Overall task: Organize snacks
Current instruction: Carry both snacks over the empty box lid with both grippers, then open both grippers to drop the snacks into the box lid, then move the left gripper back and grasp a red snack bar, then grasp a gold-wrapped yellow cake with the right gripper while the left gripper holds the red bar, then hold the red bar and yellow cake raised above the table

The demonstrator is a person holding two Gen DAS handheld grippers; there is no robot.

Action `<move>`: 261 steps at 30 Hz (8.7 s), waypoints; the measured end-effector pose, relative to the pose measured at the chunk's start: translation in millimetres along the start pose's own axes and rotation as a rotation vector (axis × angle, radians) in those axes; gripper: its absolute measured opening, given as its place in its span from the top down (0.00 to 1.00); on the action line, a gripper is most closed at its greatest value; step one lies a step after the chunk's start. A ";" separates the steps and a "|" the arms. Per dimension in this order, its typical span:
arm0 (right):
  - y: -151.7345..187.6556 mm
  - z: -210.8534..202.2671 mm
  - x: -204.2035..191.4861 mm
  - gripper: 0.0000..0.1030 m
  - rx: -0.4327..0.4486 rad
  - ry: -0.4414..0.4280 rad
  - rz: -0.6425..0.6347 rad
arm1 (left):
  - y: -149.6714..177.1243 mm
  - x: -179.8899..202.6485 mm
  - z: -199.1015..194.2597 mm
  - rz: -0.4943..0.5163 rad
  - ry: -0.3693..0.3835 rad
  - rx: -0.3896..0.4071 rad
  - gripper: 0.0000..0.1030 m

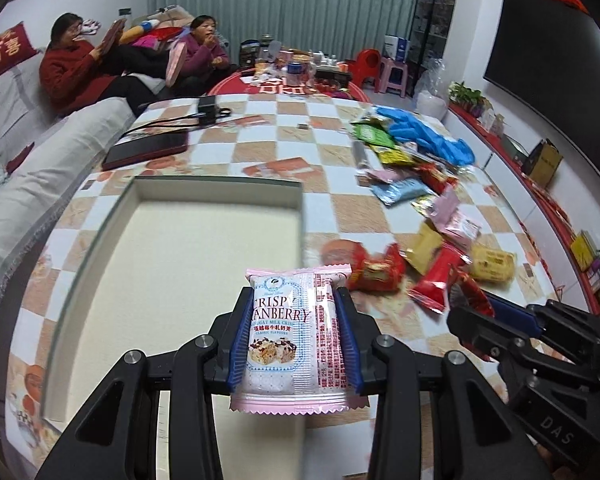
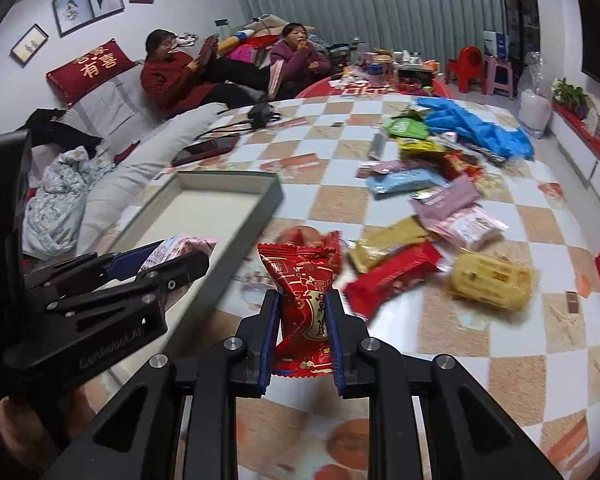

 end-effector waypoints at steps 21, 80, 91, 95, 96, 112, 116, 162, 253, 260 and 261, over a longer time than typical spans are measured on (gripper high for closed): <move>-31.9 81.3 -84.5 0.77 -0.092 -0.086 -0.086 | -31.8 -103.5 38.2 -0.014 -0.115 -0.064 0.59; 53.8 6.4 135.8 0.01 -0.098 0.425 -0.003 | 11.2 77.1 41.3 0.170 0.140 -0.140 0.22; 61.2 4.8 148.9 0.00 -0.095 0.400 0.070 | 20.5 155.8 108.4 0.298 0.165 -0.238 0.22; 63.0 3.7 150.2 0.00 -0.092 0.394 0.071 | 17.4 159.9 123.5 0.282 0.163 -0.236 0.22; 63.0 3.9 150.3 0.00 -0.092 0.394 0.070 | 15.5 160.6 124.6 0.267 0.164 -0.231 0.25; 54.5 3.1 140.8 0.00 -0.067 0.165 0.038 | 50.1 114.9 71.2 0.234 0.147 -0.064 0.78; 50.2 19.1 142.3 0.00 -0.150 0.158 -0.215 | 49.4 107.2 70.9 0.185 0.170 -0.061 0.76; 37.6 39.7 109.6 0.49 -0.287 0.050 -0.232 | 49.1 109.0 72.2 0.194 0.120 -0.047 0.75; 45.4 38.3 87.0 0.64 -0.068 0.291 -0.068 | 43.7 101.6 76.9 0.196 0.054 -0.034 0.76; 44.1 36.8 91.5 0.64 -0.101 0.268 -0.030 | 51.4 99.0 70.3 0.182 0.079 -0.072 0.78; 44.7 34.9 92.4 0.64 -0.105 0.262 -0.014 | 53.8 98.1 67.0 0.175 0.089 -0.077 0.78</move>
Point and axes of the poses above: each gripper's, at about its wrist camera, not at the fingertips, and z roughly the way its jaws point, x to its right, y to its underside, the point moved 4 cm from there along z, roughly the way its jaws point, and after that the axes turned 11 degrees about x, right-handed, at the moved point
